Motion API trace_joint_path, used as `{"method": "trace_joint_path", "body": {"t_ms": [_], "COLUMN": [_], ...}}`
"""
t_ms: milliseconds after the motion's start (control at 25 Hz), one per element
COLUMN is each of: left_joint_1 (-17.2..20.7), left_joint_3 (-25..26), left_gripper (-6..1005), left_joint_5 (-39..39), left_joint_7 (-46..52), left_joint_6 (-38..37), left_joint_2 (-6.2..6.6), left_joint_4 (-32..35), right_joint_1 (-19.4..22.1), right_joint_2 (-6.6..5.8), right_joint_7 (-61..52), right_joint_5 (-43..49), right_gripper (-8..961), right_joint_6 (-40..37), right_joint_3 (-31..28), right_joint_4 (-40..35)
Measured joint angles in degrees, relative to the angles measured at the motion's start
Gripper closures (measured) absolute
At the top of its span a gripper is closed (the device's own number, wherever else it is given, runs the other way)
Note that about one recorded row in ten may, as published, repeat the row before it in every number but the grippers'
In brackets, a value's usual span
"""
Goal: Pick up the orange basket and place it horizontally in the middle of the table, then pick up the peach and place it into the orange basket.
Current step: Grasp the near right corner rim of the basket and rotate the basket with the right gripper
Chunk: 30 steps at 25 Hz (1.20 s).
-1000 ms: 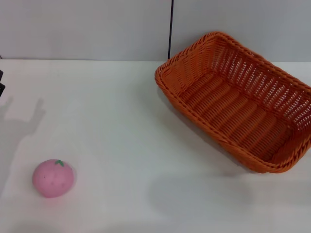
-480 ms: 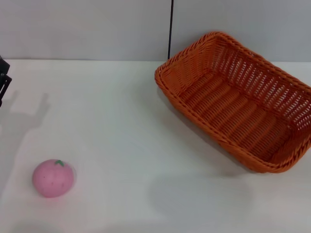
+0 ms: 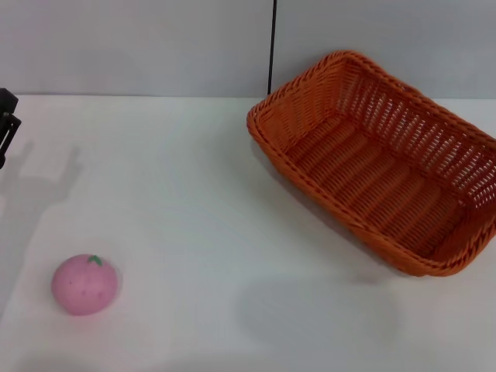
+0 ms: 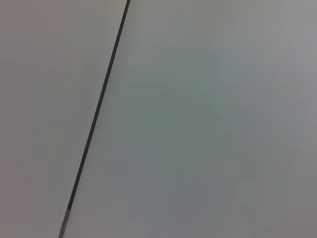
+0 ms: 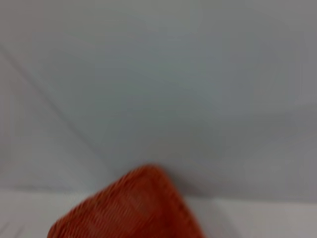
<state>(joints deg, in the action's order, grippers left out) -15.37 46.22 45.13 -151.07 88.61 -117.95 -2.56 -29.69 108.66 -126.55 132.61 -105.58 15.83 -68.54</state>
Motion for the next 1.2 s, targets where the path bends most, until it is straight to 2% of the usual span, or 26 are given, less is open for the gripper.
{"method": "trace_joint_path", "body": {"t_ms": [40, 160, 200, 240, 280, 320, 400, 680, 1040, 1200], "left_joint_1": [0.0, 0.6, 1.1, 1.1, 1.4, 1.6, 2.1, 2.9, 3.1, 2.9], "left_joint_3": [0.0, -0.1, -0.2, -0.2, -0.2, -0.1, -0.1, -0.1, -0.2, -0.2], "left_gripper": [171, 171, 171, 172, 172, 172, 172, 173, 174, 174], "left_joint_5": [0.0, 0.0, 0.0, 0.0, 0.0, 0.0, 0.0, 0.1, 0.1, 0.1], "left_joint_7": [0.0, 0.0, 0.0, 0.0, 0.0, 0.0, 0.0, 0.0, 0.0, 0.1], "left_joint_6": [0.0, 0.5, 0.8, 0.8, 1.0, 1.0, 1.3, 1.7, 1.7, 1.7], "left_joint_2": [0.00, -0.07, -0.13, -0.13, -0.15, -0.15, -0.17, -0.18, -0.18, -0.17], "left_joint_4": [0.0, -0.2, -0.2, -0.2, -0.3, -0.3, -0.4, -0.4, -0.4, -0.4], "right_joint_1": [0.0, -2.9, -3.5, -3.5, -3.6, -3.6, -3.9, -4.9, -5.0, -4.9], "right_joint_2": [0.00, -0.52, -0.43, -0.43, -0.13, -0.13, 0.23, 0.60, 2.19, 3.33], "right_joint_7": [0.0, -3.1, -5.6, -5.6, -7.6, -7.6, -9.2, -8.2, -2.9, -0.1], "right_joint_5": [0.0, 2.9, 3.7, 3.7, 4.3, 4.3, 5.2, 6.1, 5.9, 5.9], "right_gripper": [124, 124, 124, 124, 124, 124, 124, 125, 125, 126], "right_joint_6": [0.0, 0.1, 2.5, 2.5, 5.2, 5.2, 8.7, 13.2, 20.0, 23.1], "right_joint_3": [0.0, 5.1, 9.4, 9.4, 13.1, 13.1, 16.9, 19.2, 19.3, 18.8], "right_joint_4": [0.0, 2.2, 3.3, 3.3, 3.9, 3.9, 5.3, 10.2, 15.8, 17.0]}}
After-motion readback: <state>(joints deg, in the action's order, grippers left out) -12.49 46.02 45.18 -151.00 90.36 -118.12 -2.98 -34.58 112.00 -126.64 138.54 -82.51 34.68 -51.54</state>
